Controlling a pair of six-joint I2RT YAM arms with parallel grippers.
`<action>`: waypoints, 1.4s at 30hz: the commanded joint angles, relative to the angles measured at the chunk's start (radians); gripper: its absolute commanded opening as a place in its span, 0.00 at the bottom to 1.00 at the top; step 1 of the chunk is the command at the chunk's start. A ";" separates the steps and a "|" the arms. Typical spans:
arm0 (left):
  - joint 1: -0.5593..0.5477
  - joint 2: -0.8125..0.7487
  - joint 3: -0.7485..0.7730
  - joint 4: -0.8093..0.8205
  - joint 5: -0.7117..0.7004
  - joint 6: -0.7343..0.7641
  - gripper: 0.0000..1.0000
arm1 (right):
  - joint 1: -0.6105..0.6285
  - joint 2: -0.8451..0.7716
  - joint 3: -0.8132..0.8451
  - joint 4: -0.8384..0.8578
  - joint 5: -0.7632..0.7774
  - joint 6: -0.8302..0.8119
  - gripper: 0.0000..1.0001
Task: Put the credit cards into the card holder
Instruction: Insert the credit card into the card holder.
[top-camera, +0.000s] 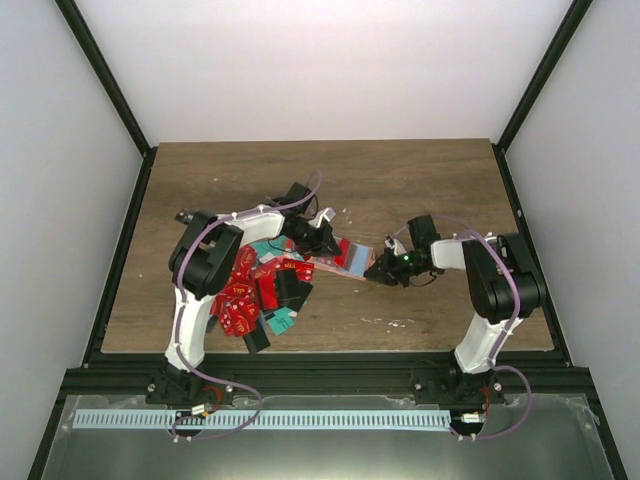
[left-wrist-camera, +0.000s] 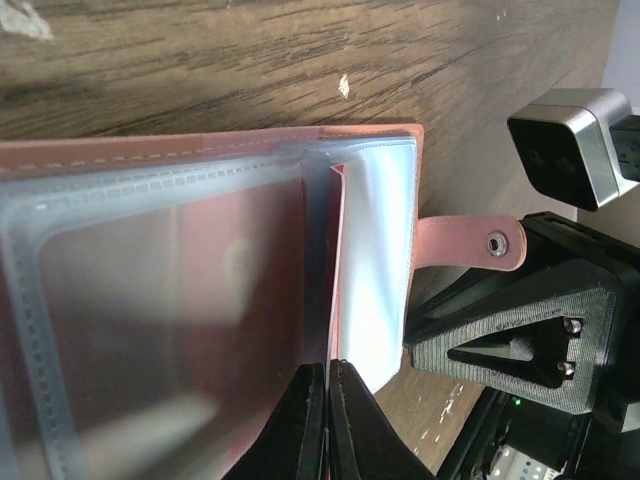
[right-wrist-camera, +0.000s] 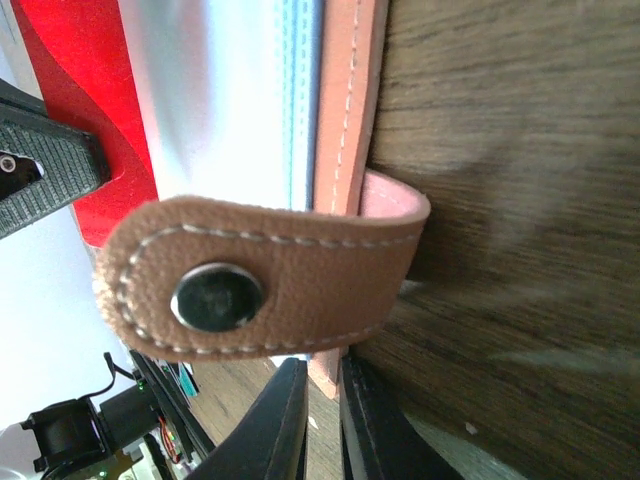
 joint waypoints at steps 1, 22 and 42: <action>-0.016 0.037 -0.017 0.041 0.004 -0.015 0.04 | -0.001 0.032 0.044 -0.014 0.049 -0.004 0.13; -0.030 0.070 -0.006 0.021 -0.008 0.002 0.04 | 0.000 0.064 0.135 -0.063 0.125 -0.021 0.08; -0.082 0.135 0.048 0.039 0.021 -0.068 0.04 | 0.000 0.119 0.174 -0.065 0.102 -0.058 0.06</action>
